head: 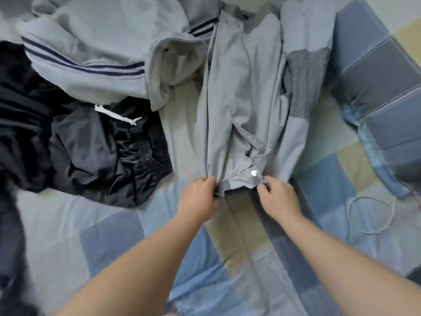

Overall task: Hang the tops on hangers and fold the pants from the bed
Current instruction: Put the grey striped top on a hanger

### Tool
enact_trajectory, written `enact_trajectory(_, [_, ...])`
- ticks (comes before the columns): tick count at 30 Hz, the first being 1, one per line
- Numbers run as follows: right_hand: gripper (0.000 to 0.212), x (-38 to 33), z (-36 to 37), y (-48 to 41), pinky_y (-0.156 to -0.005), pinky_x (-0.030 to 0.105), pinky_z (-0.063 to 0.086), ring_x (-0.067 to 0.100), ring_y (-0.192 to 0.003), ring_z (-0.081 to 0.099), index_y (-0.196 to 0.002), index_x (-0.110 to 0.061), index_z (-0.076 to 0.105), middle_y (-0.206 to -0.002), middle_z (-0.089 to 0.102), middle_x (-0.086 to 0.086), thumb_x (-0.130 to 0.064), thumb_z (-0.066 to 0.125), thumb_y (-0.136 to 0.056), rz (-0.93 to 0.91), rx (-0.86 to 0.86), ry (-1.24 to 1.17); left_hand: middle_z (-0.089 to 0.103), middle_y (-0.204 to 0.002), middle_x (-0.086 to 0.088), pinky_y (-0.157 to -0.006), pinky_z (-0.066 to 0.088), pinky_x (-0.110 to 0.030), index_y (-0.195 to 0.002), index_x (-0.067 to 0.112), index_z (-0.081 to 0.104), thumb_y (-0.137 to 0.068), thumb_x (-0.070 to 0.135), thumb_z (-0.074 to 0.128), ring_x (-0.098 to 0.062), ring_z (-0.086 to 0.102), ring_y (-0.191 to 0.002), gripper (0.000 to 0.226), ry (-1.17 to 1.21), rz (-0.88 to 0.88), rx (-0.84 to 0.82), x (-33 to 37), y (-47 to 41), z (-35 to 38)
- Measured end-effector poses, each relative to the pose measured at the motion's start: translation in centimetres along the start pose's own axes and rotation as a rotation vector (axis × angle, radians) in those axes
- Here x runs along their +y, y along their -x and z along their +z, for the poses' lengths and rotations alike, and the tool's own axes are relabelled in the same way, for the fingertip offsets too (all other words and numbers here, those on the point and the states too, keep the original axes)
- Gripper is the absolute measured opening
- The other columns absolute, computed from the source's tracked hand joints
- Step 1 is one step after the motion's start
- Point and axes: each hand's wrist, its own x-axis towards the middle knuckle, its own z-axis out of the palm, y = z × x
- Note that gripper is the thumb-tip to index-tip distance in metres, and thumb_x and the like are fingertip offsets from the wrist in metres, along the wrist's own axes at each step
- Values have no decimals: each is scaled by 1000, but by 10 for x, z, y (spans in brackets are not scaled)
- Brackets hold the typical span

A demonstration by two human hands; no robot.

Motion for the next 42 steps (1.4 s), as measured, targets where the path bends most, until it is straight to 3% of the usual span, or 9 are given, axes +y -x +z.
enact_trajectory(4, [22,21,39,101,-106,46,34,39,-96,56,-72,-19,46,-84,68,13,-22,47,-94,74,-216,100,60,-111,-9,-71,36,-38,-100,19,50,-88,24,56,-35,54,-107,14,-66,-71,-225,-8,95,46])
enact_trajectory(10, [24,43,68,197,-85,38,38,37,-103,56,-81,-17,53,-101,68,14,-29,41,-98,153,-690,90,62,-114,-8,-79,48,-37,-97,23,51,-88,29,56,-33,59,-106,11,-140,-178,-684,-40,188,66])
enact_trajectory(14, [34,44,63,193,-91,36,46,29,-106,60,-93,-20,61,-107,69,5,-47,42,-102,170,-821,63,64,-115,-7,-82,48,-34,-96,22,56,-92,38,57,-31,60,-105,16,-111,-152,-781,-47,179,54])
enact_trajectory(19, [31,32,26,110,-88,34,48,17,-98,62,-90,-30,64,-99,70,-7,-54,47,-100,89,-584,-57,61,-111,-5,-86,47,-35,-95,24,55,-93,58,52,-26,56,-107,35,19,-71,-479,-36,96,13])
enact_trajectory(21, [19,23,8,69,-92,35,49,18,-105,63,-111,-30,65,-111,70,-5,-42,55,-99,24,-430,-83,57,-114,-6,-85,45,-37,-102,21,54,-94,53,53,-29,54,-112,34,-19,-3,-285,-29,52,-6])
enact_trajectory(27, [58,-17,-29,-55,-108,48,33,29,-134,36,-146,-26,40,-150,41,3,-37,60,-93,-221,-47,186,30,-152,-8,-93,43,-46,-144,23,33,-88,43,66,-38,43,-128,67,-87,39,203,1,-83,-54])
enact_trajectory(32, [91,-59,-27,-157,-108,49,37,44,-136,39,-158,-40,3,-163,9,10,-41,64,-91,-156,29,126,11,-161,-17,-80,41,-42,-156,32,1,-82,35,77,-46,55,-117,106,25,-152,177,4,-184,-49])
enact_trajectory(37, [119,-81,-8,-217,-100,43,44,46,-119,51,-156,-42,-11,-147,18,24,-53,78,-77,-104,11,400,28,-138,-16,-75,35,-37,-131,26,33,-82,27,69,-44,55,-97,61,81,-215,260,-10,-229,-27])
enact_trajectory(42, [80,-94,0,-237,-86,39,44,42,-124,48,-144,-25,29,-143,27,22,-29,79,-81,-146,52,466,32,-135,-14,-79,35,-36,-107,25,40,-87,24,61,-43,56,-98,29,130,-165,218,-15,-236,-26])
